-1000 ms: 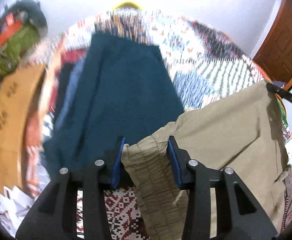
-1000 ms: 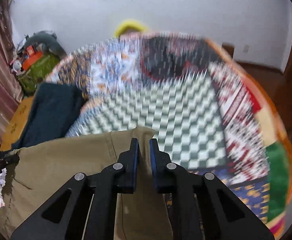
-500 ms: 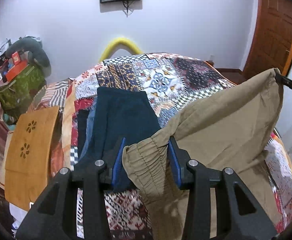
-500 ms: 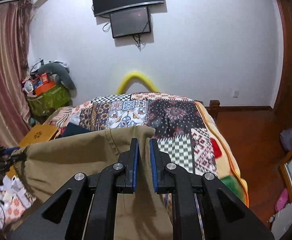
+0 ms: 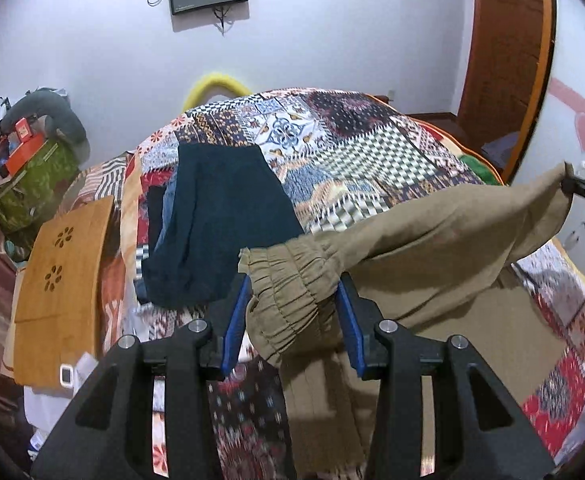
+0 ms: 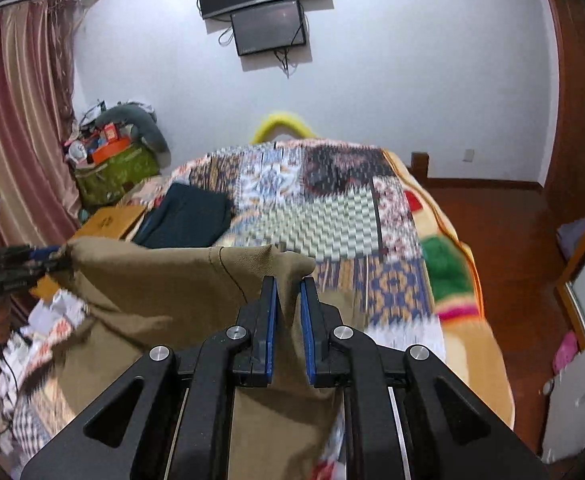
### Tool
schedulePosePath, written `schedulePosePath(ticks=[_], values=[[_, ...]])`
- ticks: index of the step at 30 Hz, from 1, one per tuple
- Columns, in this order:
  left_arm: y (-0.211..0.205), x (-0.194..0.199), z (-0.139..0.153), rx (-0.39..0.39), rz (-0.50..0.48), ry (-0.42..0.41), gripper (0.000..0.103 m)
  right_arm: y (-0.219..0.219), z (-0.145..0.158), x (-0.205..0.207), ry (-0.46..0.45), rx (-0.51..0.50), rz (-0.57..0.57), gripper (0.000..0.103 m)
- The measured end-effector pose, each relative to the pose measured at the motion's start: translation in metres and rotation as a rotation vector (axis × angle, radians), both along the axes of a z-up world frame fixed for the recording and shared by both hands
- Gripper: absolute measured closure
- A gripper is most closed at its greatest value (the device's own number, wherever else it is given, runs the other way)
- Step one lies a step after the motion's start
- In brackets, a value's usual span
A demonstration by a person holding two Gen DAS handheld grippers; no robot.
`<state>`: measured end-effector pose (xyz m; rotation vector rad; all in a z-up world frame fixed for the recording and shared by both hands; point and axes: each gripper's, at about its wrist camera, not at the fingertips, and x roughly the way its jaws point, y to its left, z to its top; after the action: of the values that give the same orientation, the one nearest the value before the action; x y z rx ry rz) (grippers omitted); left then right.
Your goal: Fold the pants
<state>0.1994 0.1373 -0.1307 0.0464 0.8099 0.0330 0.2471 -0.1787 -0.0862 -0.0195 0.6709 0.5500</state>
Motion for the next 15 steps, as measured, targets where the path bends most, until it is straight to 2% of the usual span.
schedulePosePath(ticks=[8,15], values=[[-0.015,-0.049,-0.027,0.013,-0.013,0.044,0.059,-0.016,-0.042,-0.055,0.088,-0.015,-0.018,0.093],[-0.024,-0.073,-0.050,0.025,-0.007,0.093,0.058,-0.023,-0.076,-0.090,0.163,-0.017,-0.042,0.092]])
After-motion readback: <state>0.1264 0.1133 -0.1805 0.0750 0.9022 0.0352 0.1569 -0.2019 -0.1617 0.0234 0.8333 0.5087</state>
